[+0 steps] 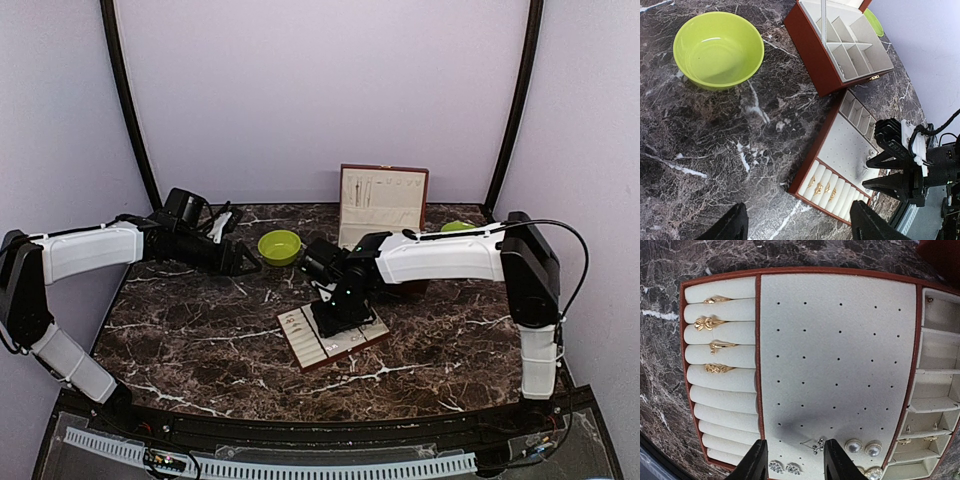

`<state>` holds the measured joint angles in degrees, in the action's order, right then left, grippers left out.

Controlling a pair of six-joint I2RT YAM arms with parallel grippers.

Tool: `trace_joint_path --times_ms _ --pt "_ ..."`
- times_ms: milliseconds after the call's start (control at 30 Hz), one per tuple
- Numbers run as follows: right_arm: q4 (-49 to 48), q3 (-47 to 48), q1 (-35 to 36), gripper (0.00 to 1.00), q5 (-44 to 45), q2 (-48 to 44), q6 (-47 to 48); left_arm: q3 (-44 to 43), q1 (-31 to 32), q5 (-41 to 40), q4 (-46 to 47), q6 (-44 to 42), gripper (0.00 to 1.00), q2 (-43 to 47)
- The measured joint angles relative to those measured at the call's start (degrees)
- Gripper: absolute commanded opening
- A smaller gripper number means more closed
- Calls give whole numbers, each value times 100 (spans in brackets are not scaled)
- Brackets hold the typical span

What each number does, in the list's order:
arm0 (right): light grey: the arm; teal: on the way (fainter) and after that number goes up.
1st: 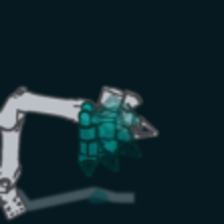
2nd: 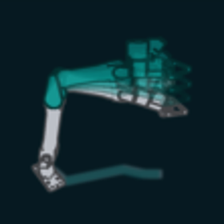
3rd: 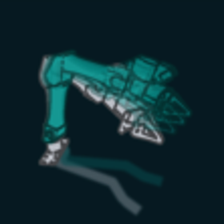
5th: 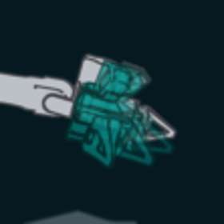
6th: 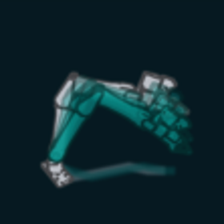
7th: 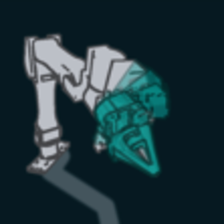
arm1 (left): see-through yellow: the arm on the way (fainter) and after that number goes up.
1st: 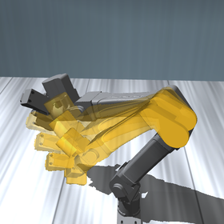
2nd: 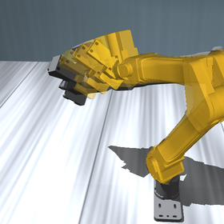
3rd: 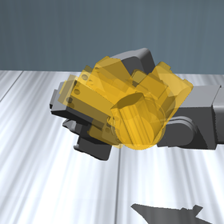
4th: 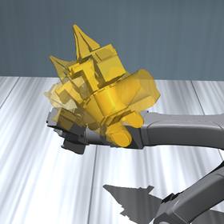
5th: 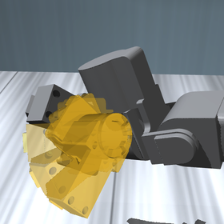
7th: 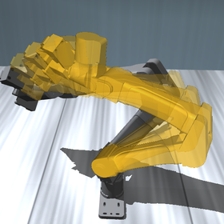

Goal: Organize the mixed jewelry
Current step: Adjust the earring on the earring holder.

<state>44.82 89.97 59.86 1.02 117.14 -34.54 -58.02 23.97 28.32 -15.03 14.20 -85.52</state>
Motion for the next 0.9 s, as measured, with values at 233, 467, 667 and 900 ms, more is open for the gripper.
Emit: trace_joint_path --times_ms 233,467,667,900 --pt "2 0 20 38 -24 0 13 0 0 0 0 0 73 0" --pt "4 0 55 37 -164 0 37 0 0 20 2 0 73 0" --pt "24 0 63 37 -190 0 59 0 0 20 2 0 73 2" --pt "44 24 101 36 -210 0 83 0 0 20 2 0 72 2"
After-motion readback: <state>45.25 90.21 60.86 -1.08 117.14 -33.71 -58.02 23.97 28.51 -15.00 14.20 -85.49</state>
